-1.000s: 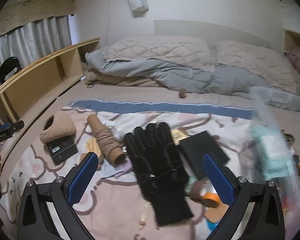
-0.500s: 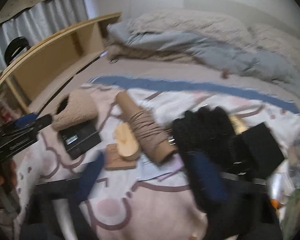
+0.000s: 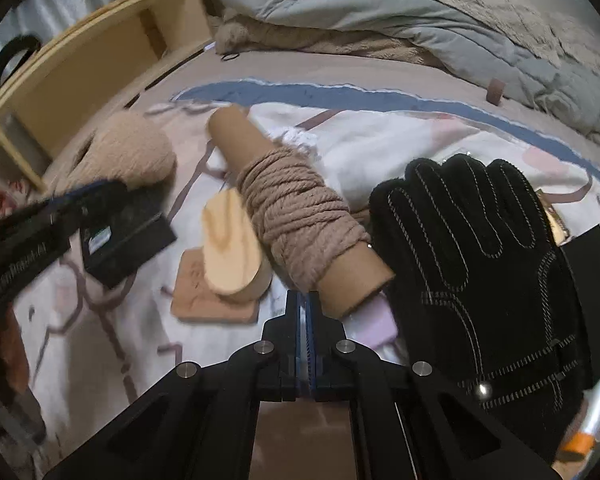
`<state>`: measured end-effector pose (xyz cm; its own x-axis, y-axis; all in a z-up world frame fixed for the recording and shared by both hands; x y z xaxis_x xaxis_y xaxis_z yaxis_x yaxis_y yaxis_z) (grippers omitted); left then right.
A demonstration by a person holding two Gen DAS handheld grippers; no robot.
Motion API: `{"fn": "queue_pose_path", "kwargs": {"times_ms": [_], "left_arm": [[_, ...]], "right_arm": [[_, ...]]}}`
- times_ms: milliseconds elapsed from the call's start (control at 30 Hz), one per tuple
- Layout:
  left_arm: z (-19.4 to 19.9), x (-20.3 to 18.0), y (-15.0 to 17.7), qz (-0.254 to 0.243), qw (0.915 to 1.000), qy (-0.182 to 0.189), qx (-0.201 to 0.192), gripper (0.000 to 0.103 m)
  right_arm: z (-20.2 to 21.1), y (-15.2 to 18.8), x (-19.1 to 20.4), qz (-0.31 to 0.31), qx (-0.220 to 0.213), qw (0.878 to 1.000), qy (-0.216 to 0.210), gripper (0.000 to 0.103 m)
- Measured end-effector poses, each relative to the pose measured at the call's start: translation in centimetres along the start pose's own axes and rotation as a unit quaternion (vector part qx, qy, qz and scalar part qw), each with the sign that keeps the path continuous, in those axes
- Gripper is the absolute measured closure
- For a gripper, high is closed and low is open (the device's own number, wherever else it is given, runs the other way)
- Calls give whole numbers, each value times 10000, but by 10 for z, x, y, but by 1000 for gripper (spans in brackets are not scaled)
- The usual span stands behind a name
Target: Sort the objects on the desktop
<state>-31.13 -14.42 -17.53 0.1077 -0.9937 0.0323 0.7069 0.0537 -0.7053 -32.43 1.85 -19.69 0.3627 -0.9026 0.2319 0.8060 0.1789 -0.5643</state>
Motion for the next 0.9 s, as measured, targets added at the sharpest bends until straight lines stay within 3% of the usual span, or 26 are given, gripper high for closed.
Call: {"fn": "queue_pose_path", "kwargs": {"times_ms": [333, 500, 633, 800, 900], "left_arm": [[-54, -15, -4, -34, 9993, 332, 196, 89], [-70, -18, -12, 168, 9990, 412, 25, 89], [-76, -19, -17, 168, 9989, 384, -201, 89], [-78, -33, 3, -613, 9968, 397, -311, 90], [-70, -36, 17, -695, 9950, 587, -415, 90]], "right_arm": [[-31, -43, -28, -500, -216, 9985, -61, 100], [-50, -56, -35, -492, -174, 9986, -116, 100], [-65, -50, -37, -351, -114, 9991, -202, 100], [-62, -21, -24, 300, -108, 9988, -365, 100], [-51, -4, -24, 393, -204, 9977, -508, 101]]}}
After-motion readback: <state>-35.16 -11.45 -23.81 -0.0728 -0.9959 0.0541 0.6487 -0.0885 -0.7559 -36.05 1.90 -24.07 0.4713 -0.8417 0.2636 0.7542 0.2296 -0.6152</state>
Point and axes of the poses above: each gripper's, at about its wrist camera, not at the fingertips, and z roughly against the way its jaws point, x to its left, y to its underside, the point moved 1 cm from there along -z, roughly the way its jaws point, and after that the axes turned 4 degrees about -x, right-handed, at the moved point
